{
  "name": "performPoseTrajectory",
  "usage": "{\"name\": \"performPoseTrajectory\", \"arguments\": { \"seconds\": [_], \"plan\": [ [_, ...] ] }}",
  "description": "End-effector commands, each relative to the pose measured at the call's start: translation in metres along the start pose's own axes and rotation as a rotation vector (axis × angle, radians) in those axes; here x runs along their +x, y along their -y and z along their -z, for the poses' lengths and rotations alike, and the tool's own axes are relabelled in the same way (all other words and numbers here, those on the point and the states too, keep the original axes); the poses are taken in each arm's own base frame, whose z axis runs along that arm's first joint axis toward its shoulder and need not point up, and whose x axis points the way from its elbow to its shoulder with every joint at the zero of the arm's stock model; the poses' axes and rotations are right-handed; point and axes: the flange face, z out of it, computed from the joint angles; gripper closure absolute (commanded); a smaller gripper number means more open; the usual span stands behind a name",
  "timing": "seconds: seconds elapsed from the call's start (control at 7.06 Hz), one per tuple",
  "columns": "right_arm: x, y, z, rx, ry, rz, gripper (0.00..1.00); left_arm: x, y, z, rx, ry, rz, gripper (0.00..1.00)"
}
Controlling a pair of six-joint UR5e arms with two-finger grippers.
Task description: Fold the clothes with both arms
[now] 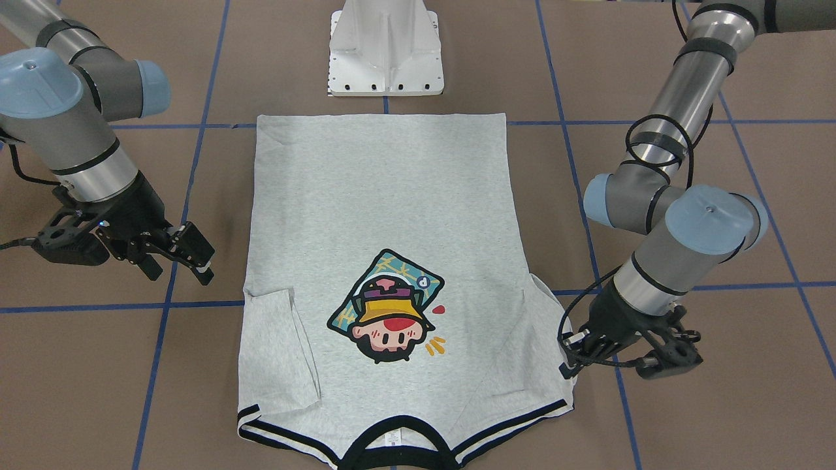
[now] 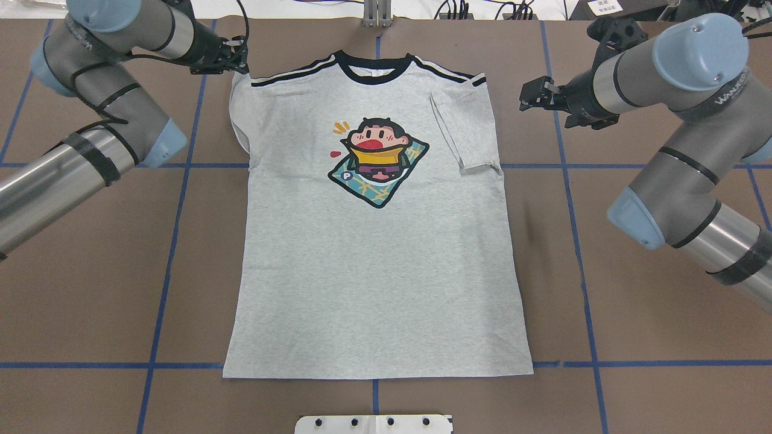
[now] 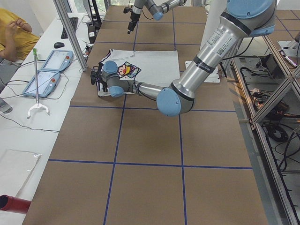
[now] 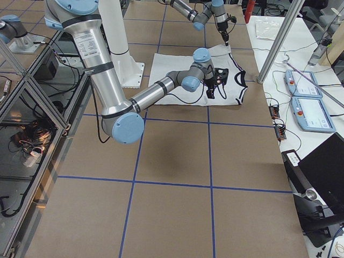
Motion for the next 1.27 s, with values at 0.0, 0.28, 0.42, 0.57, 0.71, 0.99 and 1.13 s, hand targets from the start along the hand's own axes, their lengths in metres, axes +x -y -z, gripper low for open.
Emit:
{"name": "performPoseTrajectory", "arguments": {
  "seconds": [0.0,0.28,0.42,0.57,0.71,0.99,1.13],
  "plan": [
    [0.004,0.001,-0.003,-0.001,-0.008,-0.004,0.00,0.054,-0.033,-0.022,0.029,0.006,0.035,1.00],
    [0.005,0.001,-0.005,-0.004,-0.013,-0.005,0.00,0.056,-0.043,-0.038,0.067,0.026,0.032,1.00],
    [0.005,0.001,-0.005,-0.004,-0.013,-0.005,0.00,0.057,-0.042,-0.043,0.084,0.036,0.032,1.00],
    [0.003,0.000,-0.005,-0.005,-0.012,-0.004,0.00,0.063,-0.040,-0.046,0.107,0.039,0.031,1.00],
    [0.004,0.000,-0.005,-0.005,-0.013,-0.004,0.00,0.067,-0.040,-0.045,0.107,0.034,0.031,0.32],
    [0.004,-0.001,-0.006,-0.007,-0.016,-0.005,0.00,0.075,-0.038,-0.034,0.110,0.006,0.025,0.13],
    [0.003,-0.002,-0.003,-0.002,-0.013,-0.023,0.00,0.077,-0.045,-0.021,0.080,-0.021,0.018,0.13]
  ]
}}
